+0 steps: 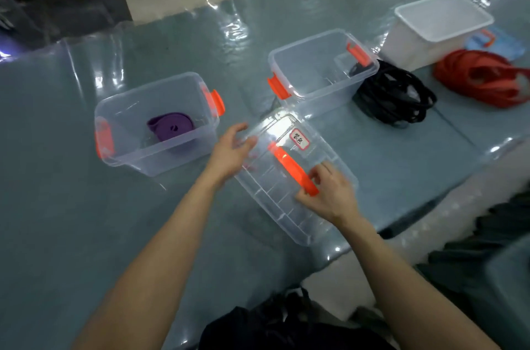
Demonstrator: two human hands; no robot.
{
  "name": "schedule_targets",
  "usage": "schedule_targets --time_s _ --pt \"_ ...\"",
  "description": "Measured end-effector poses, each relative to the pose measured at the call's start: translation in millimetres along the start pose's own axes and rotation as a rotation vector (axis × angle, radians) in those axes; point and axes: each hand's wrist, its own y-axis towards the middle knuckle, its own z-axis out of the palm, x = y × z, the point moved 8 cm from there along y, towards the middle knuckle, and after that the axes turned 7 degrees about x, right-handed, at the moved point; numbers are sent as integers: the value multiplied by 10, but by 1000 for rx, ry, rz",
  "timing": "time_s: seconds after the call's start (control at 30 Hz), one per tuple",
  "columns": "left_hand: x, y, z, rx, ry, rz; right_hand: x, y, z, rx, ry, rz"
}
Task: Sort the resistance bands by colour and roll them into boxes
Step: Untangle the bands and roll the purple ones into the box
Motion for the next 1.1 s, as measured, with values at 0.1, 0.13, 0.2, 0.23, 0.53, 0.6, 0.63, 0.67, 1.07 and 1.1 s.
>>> schedule_targets --time_s 0.1,0.13,0.2,0.23,0.53,0.6,0.63,0.67,1.07,1.1 --pt "-40 -120 -339 -88 -303 115 421 179 -231 -133 -21 -214" --pt "-43 -196 -525 -155 -394 151 577 247 -316 -218 -34 -277" --pt "12 -356 -942 -319 -561 192 819 403 -480 -393 -30 -301" --pt "65 -444 -1152 -398 -630 202 897 488 -522 -441 26 -248" --pt "546 -797 -2384 -893 -384 120 2040 1423 217 -46 355 -143" --pt "587 -741 -2601 -925 -229 69 2265 1655 309 -41 274 -194" --pt "597 -702 -2690 -935 -189 50 2364 1767 361 -35 239 -213" --pt "613 -655 -2765 -935 -163 32 2442 1868 409 -29 210 -229" --pt "1302 -446 -2692 -861 -14 -140 2171 1980 960 97 208 -189" --pt "1342 -460 -2653 -861 -63 -134 2119 1944 993 114 256 -159"
